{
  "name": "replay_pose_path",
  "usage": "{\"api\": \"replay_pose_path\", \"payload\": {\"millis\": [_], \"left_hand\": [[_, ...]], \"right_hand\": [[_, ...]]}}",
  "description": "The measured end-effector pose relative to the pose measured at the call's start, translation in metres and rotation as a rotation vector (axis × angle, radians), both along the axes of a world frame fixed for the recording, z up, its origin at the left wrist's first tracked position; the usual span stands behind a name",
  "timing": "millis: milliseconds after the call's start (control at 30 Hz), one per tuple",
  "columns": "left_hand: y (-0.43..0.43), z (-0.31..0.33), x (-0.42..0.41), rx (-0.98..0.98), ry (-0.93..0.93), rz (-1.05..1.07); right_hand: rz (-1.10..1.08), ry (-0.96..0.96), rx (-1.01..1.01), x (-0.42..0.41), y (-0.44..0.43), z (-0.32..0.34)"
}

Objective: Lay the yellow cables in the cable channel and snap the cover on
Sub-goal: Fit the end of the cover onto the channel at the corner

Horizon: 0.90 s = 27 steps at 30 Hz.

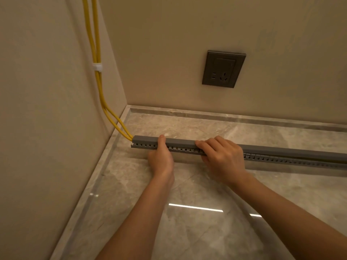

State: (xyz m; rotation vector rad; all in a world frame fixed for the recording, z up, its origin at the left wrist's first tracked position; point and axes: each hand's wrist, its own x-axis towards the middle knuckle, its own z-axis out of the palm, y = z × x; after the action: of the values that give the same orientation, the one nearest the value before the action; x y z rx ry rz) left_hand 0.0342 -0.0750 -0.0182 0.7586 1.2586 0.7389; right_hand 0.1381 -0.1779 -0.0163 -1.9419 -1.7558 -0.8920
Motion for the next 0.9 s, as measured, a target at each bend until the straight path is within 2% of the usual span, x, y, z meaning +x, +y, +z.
{"api": "replay_pose_path", "payload": {"millis": [167,233,300,367,467,533,633,667,900], "left_hand": [[0.003,-0.002,-0.005,0.012,0.011,-0.083],[0.009,-0.002,-0.012,0.005,0.028,-0.207],[0.013,-0.002,-0.021,0.084,0.127,-0.393],[0.012,0.0,-0.03,0.376,0.282,-0.516],[0.009,0.002,-0.038,1.109,0.543,-0.445],[0.01,0.009,-0.036,1.452,0.623,-0.511],[0.01,0.008,-0.026,1.642,0.696,-0.807],[0.008,0.007,-0.022,1.681,0.714,-0.842],[0.014,0.008,-0.015,1.861,0.786,-0.836]], "right_hand": [[0.04,0.052,-0.006,0.003,0.004,0.004],[0.049,0.066,-0.023,0.005,0.005,0.006],[0.059,0.083,-0.045,0.006,0.006,0.008],[0.067,0.101,-0.069,0.008,0.006,0.008],[0.074,0.111,-0.083,0.009,0.005,0.007],[0.083,0.119,-0.067,0.009,0.005,0.007],[0.08,0.132,-0.027,0.009,0.006,0.008],[0.081,0.136,-0.022,0.009,0.006,0.008],[0.094,0.148,-0.02,0.009,0.001,0.001]]}}
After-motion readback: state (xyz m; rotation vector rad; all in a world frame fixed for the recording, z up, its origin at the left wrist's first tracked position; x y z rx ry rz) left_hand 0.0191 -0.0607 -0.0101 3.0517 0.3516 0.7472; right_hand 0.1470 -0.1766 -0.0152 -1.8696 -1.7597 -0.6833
